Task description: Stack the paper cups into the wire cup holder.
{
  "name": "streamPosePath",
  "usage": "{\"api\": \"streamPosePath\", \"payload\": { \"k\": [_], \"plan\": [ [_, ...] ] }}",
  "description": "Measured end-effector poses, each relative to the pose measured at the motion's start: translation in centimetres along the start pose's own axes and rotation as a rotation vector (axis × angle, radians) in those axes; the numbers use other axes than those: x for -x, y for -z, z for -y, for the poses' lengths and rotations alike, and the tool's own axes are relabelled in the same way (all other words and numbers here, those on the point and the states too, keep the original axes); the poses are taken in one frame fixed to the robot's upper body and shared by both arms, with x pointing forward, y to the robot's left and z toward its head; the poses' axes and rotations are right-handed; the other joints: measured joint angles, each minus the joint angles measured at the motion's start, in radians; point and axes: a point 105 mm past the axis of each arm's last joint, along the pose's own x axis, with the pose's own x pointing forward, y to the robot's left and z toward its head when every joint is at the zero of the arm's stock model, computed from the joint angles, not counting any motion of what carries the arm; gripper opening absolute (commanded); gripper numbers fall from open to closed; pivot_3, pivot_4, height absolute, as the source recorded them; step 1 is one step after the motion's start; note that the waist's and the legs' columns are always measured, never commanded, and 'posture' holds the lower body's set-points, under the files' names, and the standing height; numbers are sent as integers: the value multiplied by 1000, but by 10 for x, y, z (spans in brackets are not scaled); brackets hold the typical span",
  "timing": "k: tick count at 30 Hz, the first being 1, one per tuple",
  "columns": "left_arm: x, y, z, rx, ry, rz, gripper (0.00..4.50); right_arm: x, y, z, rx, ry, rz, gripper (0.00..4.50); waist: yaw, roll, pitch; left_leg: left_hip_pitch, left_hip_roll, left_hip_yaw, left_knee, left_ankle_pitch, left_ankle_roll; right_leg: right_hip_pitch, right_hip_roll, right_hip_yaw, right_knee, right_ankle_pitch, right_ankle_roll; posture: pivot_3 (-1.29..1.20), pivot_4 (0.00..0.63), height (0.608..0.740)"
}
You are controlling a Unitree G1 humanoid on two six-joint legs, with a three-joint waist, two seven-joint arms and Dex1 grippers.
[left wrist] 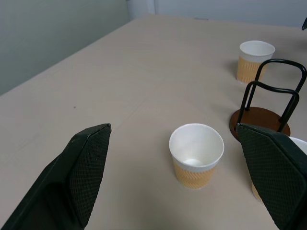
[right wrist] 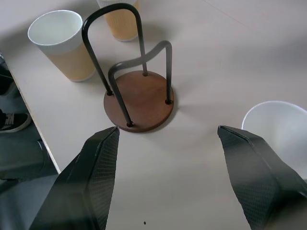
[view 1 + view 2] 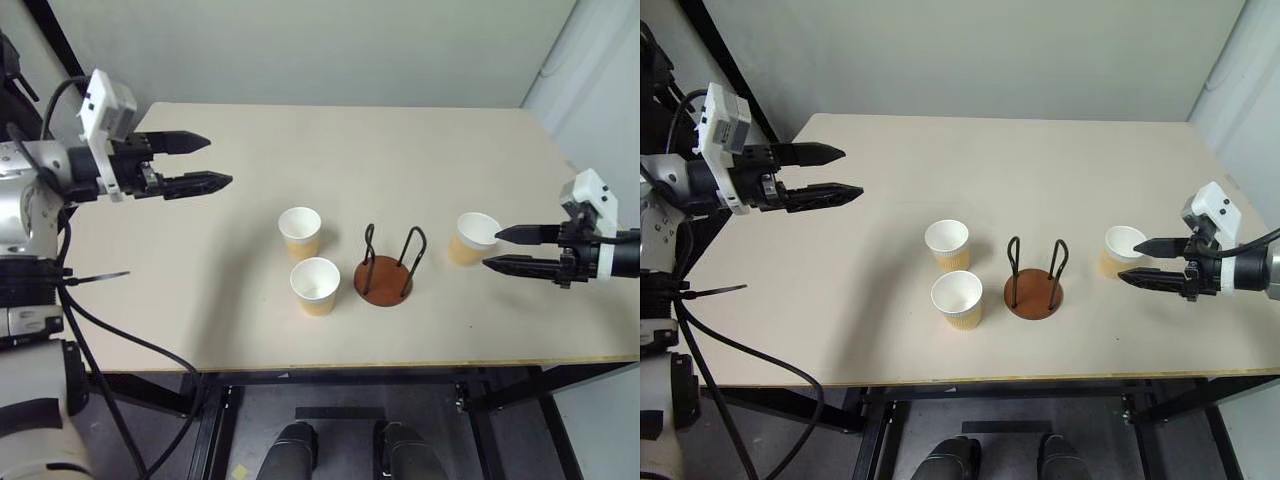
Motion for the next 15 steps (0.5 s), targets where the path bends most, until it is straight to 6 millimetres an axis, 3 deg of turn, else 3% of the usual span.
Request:
{"api": "streamPosePath", "payload": {
  "k": [10, 15],
  "plan": [
    [-7, 1, 0, 5, -6, 27, 4500, 1, -3, 1, 15, 10, 4, 3374, 0, 0, 0, 0, 0, 0, 1, 0, 0, 0, 0, 0, 1, 0, 0, 0, 150, 740],
    [-10, -17, 3, -36, 41, 56, 4500, -3, 7, -9, -14, -29, -31, 3374, 1, 0, 0, 0, 0, 0, 1, 0, 0, 0, 0, 0, 0, 0, 0, 0, 150, 740]
  ]
}}
